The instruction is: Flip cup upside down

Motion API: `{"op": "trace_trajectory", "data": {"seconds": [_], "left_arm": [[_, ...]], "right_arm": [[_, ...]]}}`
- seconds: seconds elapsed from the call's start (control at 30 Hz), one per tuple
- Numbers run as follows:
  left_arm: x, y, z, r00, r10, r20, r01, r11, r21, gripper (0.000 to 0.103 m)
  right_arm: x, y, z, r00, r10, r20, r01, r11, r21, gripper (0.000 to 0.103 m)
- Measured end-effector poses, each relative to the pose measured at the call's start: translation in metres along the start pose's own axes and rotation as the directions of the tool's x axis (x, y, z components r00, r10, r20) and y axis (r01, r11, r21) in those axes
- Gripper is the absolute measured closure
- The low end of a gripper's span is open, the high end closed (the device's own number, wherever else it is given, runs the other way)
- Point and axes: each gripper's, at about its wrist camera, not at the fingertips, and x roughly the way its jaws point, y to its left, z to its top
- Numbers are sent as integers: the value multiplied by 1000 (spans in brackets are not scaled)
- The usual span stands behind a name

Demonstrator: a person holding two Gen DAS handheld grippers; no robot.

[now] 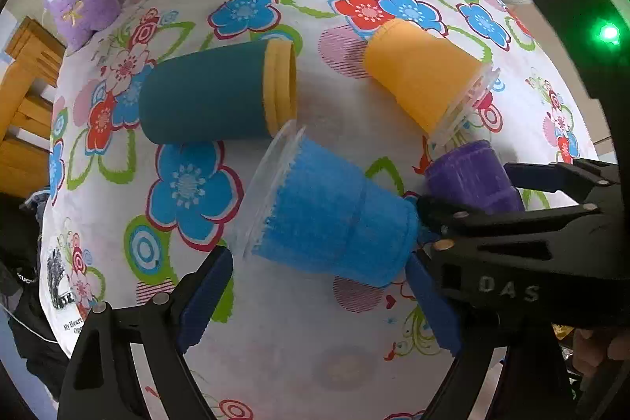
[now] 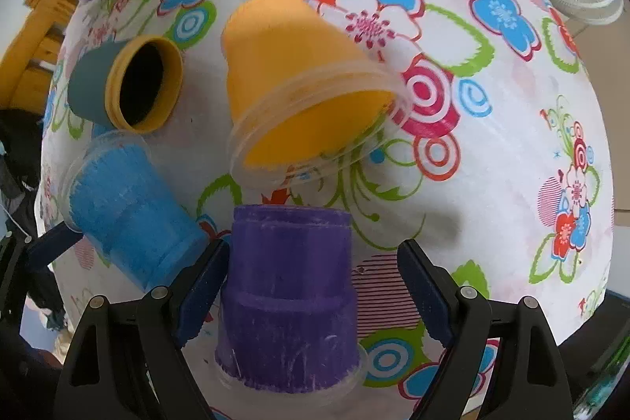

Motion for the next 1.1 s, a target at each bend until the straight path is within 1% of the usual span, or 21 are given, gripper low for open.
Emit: {"op": "trace_trajectory", "data": {"seconds": [0.07,0.13,0.17,0.23,0.27,0.37,0.5,0.63,0.77,0.87,1.0,1.1], "left_arm": [[1,-1,0,1000,-3,-5,3,1000,4,12],[2,-3,0,1000,-6,-6,6,1000,7,12],[2,-3,-1,1000,-6,-6,6,1000,8,12],[2,-3,-1,1000,-6,-7,6,1000,7,12],[2,-2,-1,1000,-7,-6,7,1000,5,12],[-1,0,-3,1000,-10,0,10,1000,-5,12],[-11,4,-6,1000,-16,19,16,1000,-20,12],[-25,14,-9,997,-50,55,54,995,-84,12],[-42,16,-9,994,-68,89,77,991,-110,12],[-60,16,-7,989,-62,131,75,992,-97,12],[-85,17,-6,980,-60,189,80,992,-96,12],[-102,18,-9,973,-55,224,83,989,-120,12]], "right_arm": [[3,1,0,1000,0,-7,0,1000,-2,15],[6,2,1,1000,11,-9,-11,1000,1,27],[6,3,1,1000,10,-9,-10,1000,3,28],[5,5,1,1000,-5,1,5,1000,-9,36],[5,5,1,1000,-10,4,10,1000,-11,39],[-1,5,1,1000,5,20,-5,1000,4,39],[-20,6,0,998,-8,67,8,1000,-9,40],[-46,9,-8,991,-10,134,12,1000,-14,40],[-77,12,-20,974,1,228,4,1000,-21,40],[-109,15,-26,949,-14,316,30,999,-44,40],[-139,22,-29,919,3,394,24,998,-63,40],[-156,20,-37,900,20,436,24,995,-95,40]]}}
